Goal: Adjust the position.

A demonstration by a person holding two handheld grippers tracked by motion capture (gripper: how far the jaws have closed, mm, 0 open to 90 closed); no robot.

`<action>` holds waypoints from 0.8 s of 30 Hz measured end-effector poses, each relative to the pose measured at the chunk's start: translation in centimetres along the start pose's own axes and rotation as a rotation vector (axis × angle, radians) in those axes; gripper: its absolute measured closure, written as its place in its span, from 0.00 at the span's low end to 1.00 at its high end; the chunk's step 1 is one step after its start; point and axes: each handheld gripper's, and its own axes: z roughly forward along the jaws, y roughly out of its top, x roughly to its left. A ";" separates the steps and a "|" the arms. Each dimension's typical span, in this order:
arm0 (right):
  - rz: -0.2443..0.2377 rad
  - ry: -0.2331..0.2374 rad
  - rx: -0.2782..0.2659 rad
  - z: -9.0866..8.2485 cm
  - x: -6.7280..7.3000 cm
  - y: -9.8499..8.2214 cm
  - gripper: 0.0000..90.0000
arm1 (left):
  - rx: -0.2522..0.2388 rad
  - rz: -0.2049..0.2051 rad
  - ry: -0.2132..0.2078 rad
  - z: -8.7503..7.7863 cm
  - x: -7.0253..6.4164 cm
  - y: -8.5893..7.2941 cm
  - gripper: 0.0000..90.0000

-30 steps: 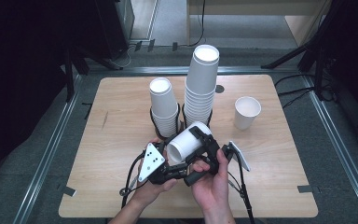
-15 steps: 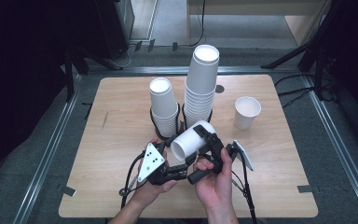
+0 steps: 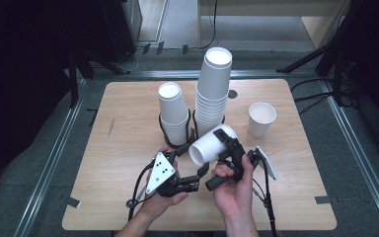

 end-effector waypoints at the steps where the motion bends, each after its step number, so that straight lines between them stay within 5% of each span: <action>1: -0.007 0.002 -0.007 0.0 0.0 0.1 0.13 | 0.000 -0.001 -0.002 0.0 0.0 0.0 0.22; 13: -0.088 0.033 -0.077 -1.0 1.0 1.3 0.14 | 0.001 -0.003 -0.011 -0.1 0.0 0.1 0.22; 24: -0.250 0.044 -0.177 -1.8 2.2 1.5 0.14 | 0.004 -0.005 -0.009 -0.1 0.0 0.1 0.22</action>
